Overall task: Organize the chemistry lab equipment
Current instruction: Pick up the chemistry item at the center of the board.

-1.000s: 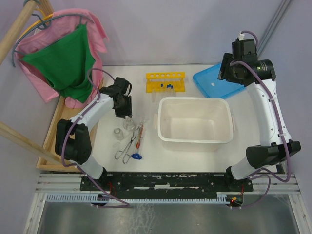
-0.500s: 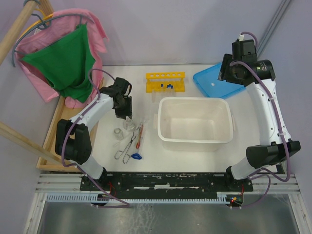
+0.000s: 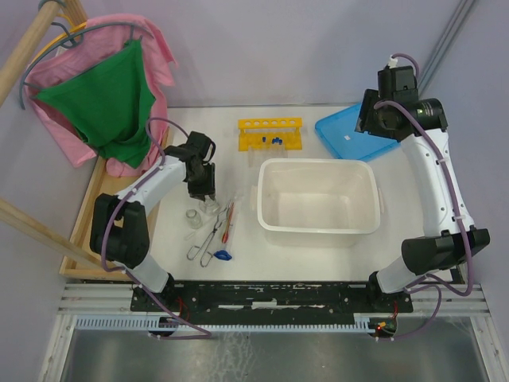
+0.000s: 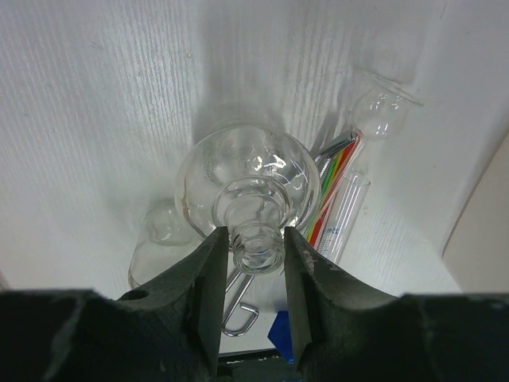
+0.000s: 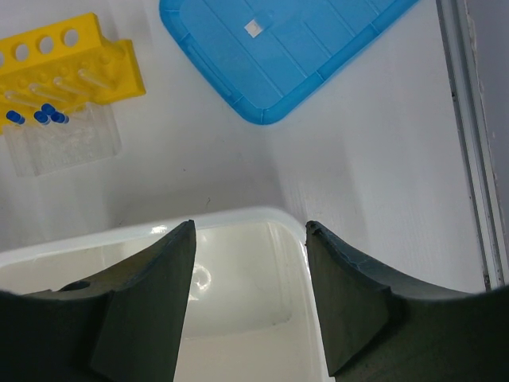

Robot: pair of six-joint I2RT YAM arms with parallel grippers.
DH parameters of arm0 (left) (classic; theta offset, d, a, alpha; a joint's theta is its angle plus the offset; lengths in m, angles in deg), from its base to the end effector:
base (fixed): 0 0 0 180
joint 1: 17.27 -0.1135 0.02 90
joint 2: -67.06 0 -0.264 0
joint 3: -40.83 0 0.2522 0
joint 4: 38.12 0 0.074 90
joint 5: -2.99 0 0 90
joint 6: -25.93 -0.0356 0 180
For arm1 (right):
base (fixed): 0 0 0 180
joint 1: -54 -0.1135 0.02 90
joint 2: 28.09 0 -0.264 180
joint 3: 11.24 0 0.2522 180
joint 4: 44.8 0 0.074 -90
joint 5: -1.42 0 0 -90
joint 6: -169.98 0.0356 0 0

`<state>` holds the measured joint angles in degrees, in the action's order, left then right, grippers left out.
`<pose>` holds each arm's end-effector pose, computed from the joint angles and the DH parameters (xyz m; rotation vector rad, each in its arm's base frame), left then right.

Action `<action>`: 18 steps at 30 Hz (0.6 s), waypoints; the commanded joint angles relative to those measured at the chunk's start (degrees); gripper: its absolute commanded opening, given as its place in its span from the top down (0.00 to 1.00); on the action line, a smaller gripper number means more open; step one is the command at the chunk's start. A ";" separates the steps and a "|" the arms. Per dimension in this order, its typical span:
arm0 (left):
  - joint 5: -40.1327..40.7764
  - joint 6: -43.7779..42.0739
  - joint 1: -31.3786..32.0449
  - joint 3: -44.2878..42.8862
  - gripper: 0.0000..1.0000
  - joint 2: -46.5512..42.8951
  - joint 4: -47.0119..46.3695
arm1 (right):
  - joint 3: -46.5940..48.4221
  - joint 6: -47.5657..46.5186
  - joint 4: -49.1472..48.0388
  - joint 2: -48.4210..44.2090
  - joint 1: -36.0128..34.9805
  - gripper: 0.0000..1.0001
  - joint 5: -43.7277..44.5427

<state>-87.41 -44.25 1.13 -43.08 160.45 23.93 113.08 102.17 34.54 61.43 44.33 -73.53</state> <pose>0.3027 -0.1010 0.2315 -0.0335 2.8347 -0.1603 0.2994 0.0416 0.4454 0.3792 2.2838 -0.0278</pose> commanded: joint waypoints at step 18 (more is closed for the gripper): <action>-0.56 -2.15 0.76 -0.88 0.97 -1.22 -0.30 | -4.03 -0.49 -3.57 -3.43 0.73 0.34 -0.19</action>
<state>-87.19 -44.67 1.28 -41.96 160.40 23.93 109.41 102.17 32.79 60.27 44.76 -73.53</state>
